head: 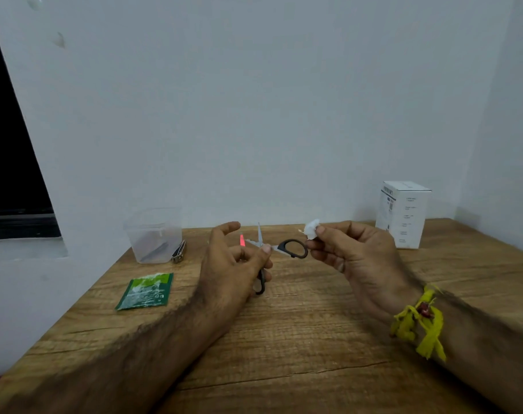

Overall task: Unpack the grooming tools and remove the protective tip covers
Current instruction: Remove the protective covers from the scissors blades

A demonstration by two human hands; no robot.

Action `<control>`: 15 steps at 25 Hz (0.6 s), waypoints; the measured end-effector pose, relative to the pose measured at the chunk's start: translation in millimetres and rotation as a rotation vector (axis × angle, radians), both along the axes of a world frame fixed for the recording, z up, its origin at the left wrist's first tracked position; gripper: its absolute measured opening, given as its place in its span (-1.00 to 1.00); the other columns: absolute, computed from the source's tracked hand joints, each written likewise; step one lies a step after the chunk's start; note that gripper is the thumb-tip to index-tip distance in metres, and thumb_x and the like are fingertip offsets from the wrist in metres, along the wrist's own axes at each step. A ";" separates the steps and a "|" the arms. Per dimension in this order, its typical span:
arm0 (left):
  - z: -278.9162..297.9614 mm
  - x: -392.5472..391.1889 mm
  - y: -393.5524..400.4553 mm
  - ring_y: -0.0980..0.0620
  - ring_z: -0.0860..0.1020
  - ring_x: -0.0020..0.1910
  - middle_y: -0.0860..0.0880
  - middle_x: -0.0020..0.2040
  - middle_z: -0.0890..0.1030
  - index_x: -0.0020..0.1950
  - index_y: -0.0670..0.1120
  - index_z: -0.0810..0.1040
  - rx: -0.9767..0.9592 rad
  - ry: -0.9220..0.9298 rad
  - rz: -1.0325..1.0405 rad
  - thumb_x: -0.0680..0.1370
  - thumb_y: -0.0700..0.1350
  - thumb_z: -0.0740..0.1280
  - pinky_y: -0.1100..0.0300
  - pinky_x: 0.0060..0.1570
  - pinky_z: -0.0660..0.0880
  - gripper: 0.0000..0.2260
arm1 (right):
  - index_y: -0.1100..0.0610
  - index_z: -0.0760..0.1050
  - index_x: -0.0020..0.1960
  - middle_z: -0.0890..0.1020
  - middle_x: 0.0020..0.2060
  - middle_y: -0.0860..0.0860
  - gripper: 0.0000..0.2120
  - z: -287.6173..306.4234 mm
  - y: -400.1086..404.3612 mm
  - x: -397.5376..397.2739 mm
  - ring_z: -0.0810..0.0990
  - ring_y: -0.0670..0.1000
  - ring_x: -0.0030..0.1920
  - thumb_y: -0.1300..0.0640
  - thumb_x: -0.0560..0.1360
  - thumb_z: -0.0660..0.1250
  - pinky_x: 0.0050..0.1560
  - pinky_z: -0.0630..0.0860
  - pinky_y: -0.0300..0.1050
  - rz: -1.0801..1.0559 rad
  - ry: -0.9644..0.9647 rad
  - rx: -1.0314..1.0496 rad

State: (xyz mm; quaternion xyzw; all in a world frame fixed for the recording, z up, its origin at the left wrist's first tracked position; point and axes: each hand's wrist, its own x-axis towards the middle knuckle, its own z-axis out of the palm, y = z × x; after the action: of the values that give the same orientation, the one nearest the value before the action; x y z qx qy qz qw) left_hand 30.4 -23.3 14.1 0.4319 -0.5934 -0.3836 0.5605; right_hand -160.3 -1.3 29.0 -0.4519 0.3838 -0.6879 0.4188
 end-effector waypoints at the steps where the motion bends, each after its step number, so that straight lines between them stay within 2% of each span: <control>1: -0.9 0.3 -1.7 0.05 0.69 -0.32 -0.01 -0.23 0.73 0.32 0.03 0.32 -0.001 0.000 0.011 0.56 -0.07 0.46 0.28 -0.47 0.46 -0.57 | 0.34 0.64 -0.06 0.73 -0.16 0.22 -0.88 -1.0 0.1 -0.1 0.72 0.11 -0.14 0.29 0.46 0.46 -0.15 0.66 -0.13 -0.012 0.002 -0.003; 3: -1.7 -0.4 -2.5 0.07 0.65 -0.35 -0.05 -0.24 0.73 0.24 -0.06 0.41 0.002 0.020 0.010 0.57 -0.08 0.45 0.29 -0.44 0.44 -0.68 | 0.34 0.63 -0.04 0.73 -0.17 0.21 -0.87 -4.3 0.6 1.3 0.73 0.09 -0.16 0.29 0.46 0.46 -0.17 0.66 -0.14 -0.034 0.024 0.002; 5: -2.2 -1.3 -2.5 0.05 0.62 -0.38 -0.09 -0.25 0.72 0.18 -0.14 0.47 0.008 0.082 -0.008 0.57 -0.12 0.44 0.33 -0.51 0.42 -0.75 | 0.35 0.62 0.00 0.73 -0.17 0.20 -0.85 -7.1 1.2 4.0 0.73 0.08 -0.17 0.30 0.46 0.47 -0.15 0.65 -0.12 -0.047 0.038 0.010; 7: -2.0 -1.0 -6.4 0.06 0.60 -0.39 -0.08 -0.27 0.71 0.20 -0.18 0.50 0.021 0.122 -0.009 0.59 -0.15 0.41 0.34 -0.55 0.38 -0.77 | 0.35 0.61 0.00 0.73 -0.18 0.21 -0.84 -9.0 0.1 5.0 0.72 0.08 -0.18 0.30 0.46 0.47 -0.12 0.66 -0.08 -0.063 0.054 0.004; 9: -2.5 0.0 -11.3 0.09 0.61 -0.36 -0.03 -0.28 0.69 0.31 -0.20 0.49 0.037 0.097 -0.016 0.63 -0.14 0.35 0.34 -0.55 0.38 -0.72 | 0.34 0.62 -0.01 0.73 -0.19 0.20 -0.86 -10.9 -0.2 5.6 0.73 0.08 -0.19 0.29 0.46 0.47 -0.11 0.68 -0.07 -0.072 0.095 -0.001; 12: -4.4 -0.2 -13.0 0.12 0.61 -0.33 0.04 -0.29 0.68 0.41 -0.20 0.48 0.043 0.037 -0.064 0.64 0.00 0.32 0.31 -0.50 0.42 -0.59 | 0.31 0.62 -0.03 0.73 -0.23 0.17 -0.89 -14.6 0.2 8.2 0.73 0.07 -0.22 0.29 0.47 0.47 -0.14 0.67 -0.08 -0.071 0.168 -0.025; 13: -4.6 -0.5 -12.7 0.12 0.62 -0.32 0.03 -0.26 0.69 0.38 -0.14 0.53 0.047 0.033 -0.074 0.62 0.04 0.35 0.29 -0.48 0.44 -0.61 | 0.30 0.62 -0.04 0.73 -0.24 0.16 -0.90 -15.3 0.8 9.7 0.73 0.06 -0.23 0.29 0.48 0.47 -0.15 0.67 -0.09 -0.080 0.224 -0.048; 15: -3.8 -0.9 -13.6 0.09 0.63 -0.29 -0.03 -0.18 0.73 0.15 -0.10 0.66 0.034 0.039 -0.080 0.59 0.00 0.40 0.23 -0.43 0.47 -0.77 | 0.27 0.64 -0.05 0.73 -0.24 0.13 -0.91 -15.1 0.7 12.9 0.73 0.07 -0.21 0.26 0.48 0.48 -0.15 0.68 -0.08 -0.109 0.412 -0.127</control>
State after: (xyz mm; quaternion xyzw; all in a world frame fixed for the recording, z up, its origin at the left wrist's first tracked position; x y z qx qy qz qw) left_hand 29.4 -36.9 10.2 0.4097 -0.5925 -0.4239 0.5490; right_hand -147.4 -0.6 13.9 -0.5869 0.4407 -0.6255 0.2646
